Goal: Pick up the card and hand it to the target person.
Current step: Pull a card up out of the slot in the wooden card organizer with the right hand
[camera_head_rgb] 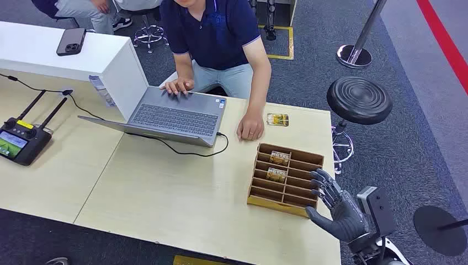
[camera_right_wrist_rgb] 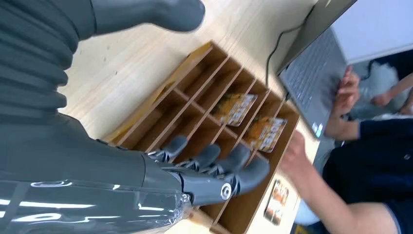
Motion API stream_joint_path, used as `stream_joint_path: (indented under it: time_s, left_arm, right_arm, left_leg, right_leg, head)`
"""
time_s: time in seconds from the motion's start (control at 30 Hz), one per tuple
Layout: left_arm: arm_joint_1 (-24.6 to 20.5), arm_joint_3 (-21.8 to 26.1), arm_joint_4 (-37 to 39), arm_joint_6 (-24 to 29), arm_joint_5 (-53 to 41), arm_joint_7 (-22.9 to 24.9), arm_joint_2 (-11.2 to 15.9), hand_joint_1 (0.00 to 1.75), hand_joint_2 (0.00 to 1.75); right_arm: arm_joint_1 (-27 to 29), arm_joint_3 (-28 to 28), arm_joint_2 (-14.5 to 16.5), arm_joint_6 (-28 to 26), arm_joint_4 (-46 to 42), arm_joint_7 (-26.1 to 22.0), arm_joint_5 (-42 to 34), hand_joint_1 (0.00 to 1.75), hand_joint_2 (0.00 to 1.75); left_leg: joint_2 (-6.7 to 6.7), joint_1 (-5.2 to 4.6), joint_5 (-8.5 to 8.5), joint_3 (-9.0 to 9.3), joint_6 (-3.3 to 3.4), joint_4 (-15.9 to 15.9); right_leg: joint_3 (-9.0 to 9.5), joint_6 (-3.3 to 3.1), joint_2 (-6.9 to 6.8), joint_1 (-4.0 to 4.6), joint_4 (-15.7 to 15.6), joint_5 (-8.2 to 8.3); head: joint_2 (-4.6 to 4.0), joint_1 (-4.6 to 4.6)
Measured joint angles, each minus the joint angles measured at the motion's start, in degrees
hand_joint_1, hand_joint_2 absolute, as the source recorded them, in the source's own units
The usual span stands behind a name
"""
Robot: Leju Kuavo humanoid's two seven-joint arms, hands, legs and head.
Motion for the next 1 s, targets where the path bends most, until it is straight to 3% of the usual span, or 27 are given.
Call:
stream_joint_path:
  time_s: [0.17,0.27,0.3,0.4,0.43,0.67,0.93,0.97,1.0]
  left_arm:
    - [0.0,-1.6,0.0,0.5,0.0,-0.1,-0.2,0.00,0.00]
    - [0.0,-2.2,0.1,0.8,0.0,0.0,-0.1,0.00,0.00]
    - [0.1,-2.3,0.1,0.8,0.0,0.2,-0.1,0.00,0.00]
    - [0.1,-2.6,0.1,0.6,0.0,0.8,0.0,0.00,0.00]
    - [0.1,-2.7,0.0,0.6,0.0,0.9,-0.1,0.00,0.00]
    - [0.1,-3.6,0.0,0.7,0.0,1.2,-0.5,0.00,0.00]
    - [-0.2,-5.5,-0.2,0.7,0.0,1.6,-1.0,0.00,0.00]
    - [-0.2,-5.7,-0.2,0.7,0.0,1.7,-1.1,0.00,0.00]
    - [-0.3,-5.9,-0.2,0.6,0.0,1.9,-1.1,0.00,0.00]
  right_arm:
    - [-2.8,4.4,7.6,-2.9,5.5,1.5,11.4,1.75,1.75]
    - [-3.6,4.4,9.8,-5.0,7.8,1.9,15.5,1.75,1.75]
    - [-3.6,4.1,10.0,-5.8,8.1,2.4,17.0,1.57,1.75]
    - [-3.4,3.3,10.0,-7.8,8.3,4.0,21.7,0.29,1.75]
    - [-3.2,3.2,10.0,-8.6,8.3,4.7,23.8,0.03,1.75]
    - [-2.6,3.2,10.9,-14.9,8.4,9.6,43.0,0.00,1.75]
    - [-4.5,6.2,13.7,-13.2,12.3,18.0,71.3,0.01,1.75]
    - [-4.8,6.5,14.1,-12.9,13.1,18.5,72.9,0.11,1.75]
    - [-5.1,6.8,14.5,-12.5,14.1,18.8,73.6,0.37,1.75]
  left_leg:
    - [0.02,0.01,0.02,-0.01,-0.01,0.0]
    - [0.04,0.02,0.04,-0.03,-0.01,0.0]
    - [0.05,0.03,0.05,-0.03,-0.01,0.0]
    - [0.07,0.03,0.07,-0.04,-0.02,-0.1]
    - [0.07,0.04,0.07,-0.04,-0.02,-0.1]
    - [0.02,0.00,0.02,-0.01,0.00,0.0]
    - [0.06,0.03,0.07,-0.03,-0.01,-0.1]
    - [0.06,0.03,0.07,-0.03,-0.02,-0.1]
    - [0.05,0.02,0.05,-0.03,-0.01,-0.1]
  right_leg:
    - [-0.02,-0.02,0.02,0.01,0.0,0.03]
    - [-0.03,-0.04,0.04,0.03,-0.1,0.06]
    - [-0.03,-0.05,0.05,0.03,-0.1,0.07]
    - [-0.04,-0.06,0.06,0.04,-0.1,0.10]
    - [-0.05,-0.07,0.07,0.05,-0.1,0.11]
    - [-0.01,-0.02,0.01,0.01,0.0,0.03]
    - [-0.03,-0.06,0.06,0.03,-0.1,0.09]
    - [-0.04,-0.06,0.06,0.04,-0.1,0.10]
    - [-0.03,-0.05,0.04,0.03,-0.1,0.07]
  head:
    - [0.00,0.00]
    - [0.00,0.00]
    - [0.00,0.00]
    - [0.00,0.00]
    - [0.00,0.00]
    - [0.00,0.00]
    - [0.00,0.00]
    - [0.00,0.00]
    - [0.00,0.00]
